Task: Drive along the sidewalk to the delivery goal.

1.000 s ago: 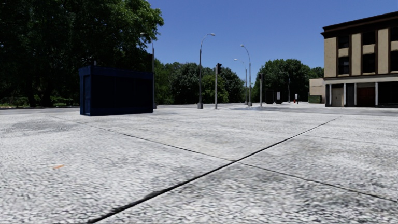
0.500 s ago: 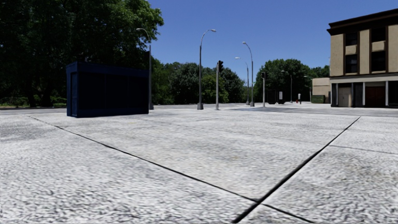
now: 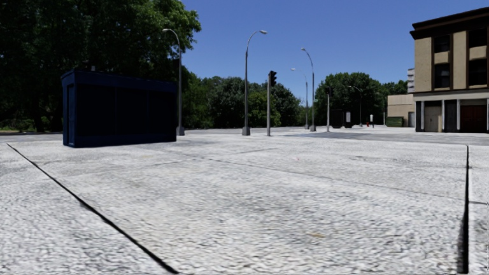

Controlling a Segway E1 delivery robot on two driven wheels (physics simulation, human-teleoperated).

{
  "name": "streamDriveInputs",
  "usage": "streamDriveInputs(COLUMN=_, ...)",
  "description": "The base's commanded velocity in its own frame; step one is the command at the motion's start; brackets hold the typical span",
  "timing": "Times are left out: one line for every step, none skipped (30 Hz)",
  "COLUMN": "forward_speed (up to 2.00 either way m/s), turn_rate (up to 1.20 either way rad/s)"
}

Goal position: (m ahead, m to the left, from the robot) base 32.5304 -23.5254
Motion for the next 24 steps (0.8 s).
streamDriveInputs(forward_speed=2.0, turn_rate=0.0)
streamDriveInputs(forward_speed=2.0, turn_rate=0.0)
streamDriveInputs(forward_speed=2.0, turn_rate=0.0)
streamDriveInputs(forward_speed=2.0, turn_rate=0.0)
streamDriveInputs(forward_speed=2.0, turn_rate=0.0)
streamDriveInputs(forward_speed=2.0, turn_rate=0.0)
streamDriveInputs(forward_speed=2.0, turn_rate=0.0)
streamDriveInputs(forward_speed=2.0, turn_rate=0.0)
streamDriveInputs(forward_speed=2.0, turn_rate=0.0)
streamDriveInputs(forward_speed=2.0, turn_rate=0.0)
streamDriveInputs(forward_speed=2.0, turn_rate=0.0)
streamDriveInputs(forward_speed=2.0, turn_rate=0.0)
streamDriveInputs(forward_speed=2.0, turn_rate=0.0)
streamDriveInputs(forward_speed=2.0, turn_rate=0.0)
streamDriveInputs(forward_speed=2.0, turn_rate=0.0)
streamDriveInputs(forward_speed=2.0, turn_rate=0.0)
streamDriveInputs(forward_speed=2.0, turn_rate=0.0)
streamDriveInputs(forward_speed=2.0, turn_rate=0.0)
streamDriveInputs(forward_speed=2.0, turn_rate=0.0)
streamDriveInputs(forward_speed=2.0, turn_rate=0.0)
streamDriveInputs(forward_speed=2.0, turn_rate=0.0)
streamDriveInputs(forward_speed=2.0, turn_rate=0.0)
streamDriveInputs(forward_speed=2.0, turn_rate=0.0)
streamDriveInputs(forward_speed=2.0, turn_rate=0.0)
